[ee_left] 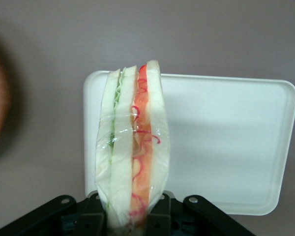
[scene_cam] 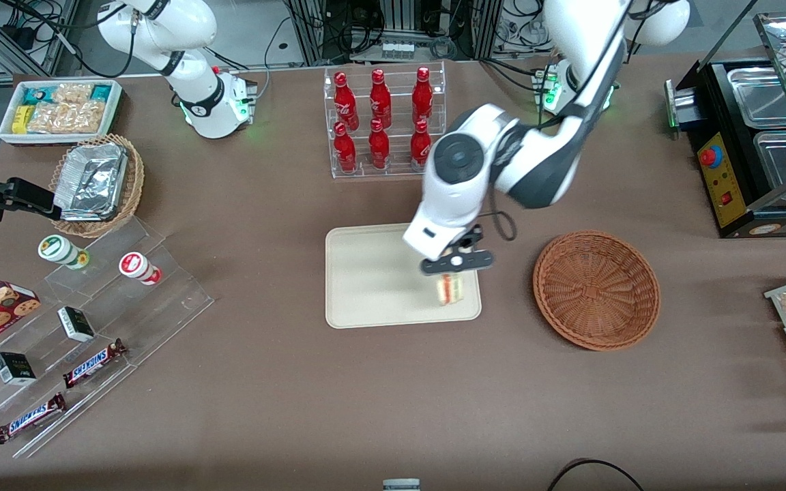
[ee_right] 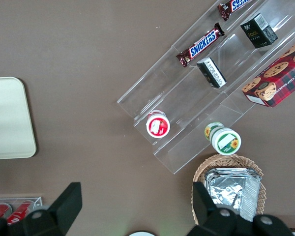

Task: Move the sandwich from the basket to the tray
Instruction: 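Carry the sandwich with the left gripper over the cream tray, then lower the sandwich onto the tray and open the left gripper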

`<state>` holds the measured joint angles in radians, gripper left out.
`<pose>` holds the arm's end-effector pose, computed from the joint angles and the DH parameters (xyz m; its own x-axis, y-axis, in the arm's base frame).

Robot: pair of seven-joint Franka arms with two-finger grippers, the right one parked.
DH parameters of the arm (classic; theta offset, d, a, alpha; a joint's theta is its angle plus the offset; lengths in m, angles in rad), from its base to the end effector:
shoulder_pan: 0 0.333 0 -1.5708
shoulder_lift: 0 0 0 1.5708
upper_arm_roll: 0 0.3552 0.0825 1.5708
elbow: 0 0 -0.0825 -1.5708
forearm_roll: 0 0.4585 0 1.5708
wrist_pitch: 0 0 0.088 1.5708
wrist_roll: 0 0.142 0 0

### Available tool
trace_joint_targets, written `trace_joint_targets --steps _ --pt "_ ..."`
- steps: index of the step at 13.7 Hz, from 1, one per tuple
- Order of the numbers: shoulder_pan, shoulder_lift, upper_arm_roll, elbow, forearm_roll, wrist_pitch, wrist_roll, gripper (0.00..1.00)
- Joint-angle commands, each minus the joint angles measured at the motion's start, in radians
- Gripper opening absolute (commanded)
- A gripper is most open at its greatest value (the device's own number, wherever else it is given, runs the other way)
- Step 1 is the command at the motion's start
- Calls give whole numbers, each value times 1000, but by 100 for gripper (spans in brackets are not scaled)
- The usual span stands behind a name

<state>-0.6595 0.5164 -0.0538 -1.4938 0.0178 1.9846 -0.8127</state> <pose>0.5957 -0.5058 0.3370 0.9948 0.0987 -0.0247 0.0984 -0.9951 -0.0109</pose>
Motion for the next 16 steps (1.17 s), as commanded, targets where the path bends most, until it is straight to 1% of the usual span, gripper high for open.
trace_joint_targets --steps 1,4,5,9,10,11,12,13,16 --pt "-49 155 14 136 16 46 -33 0" --pt "-100 234 18 136 24 143 -34 0" --pt "-104 250 19 136 39 158 -36 0" --pt "-107 283 17 127 44 160 -51 0" --pt "-107 292 17 133 44 160 -51 26" --pt "-117 300 15 135 47 160 -48 82" --pt "-135 297 18 135 57 158 -45 100" --pt "-135 291 19 135 70 158 -49 100" --pt "-127 242 19 133 67 134 -51 100"
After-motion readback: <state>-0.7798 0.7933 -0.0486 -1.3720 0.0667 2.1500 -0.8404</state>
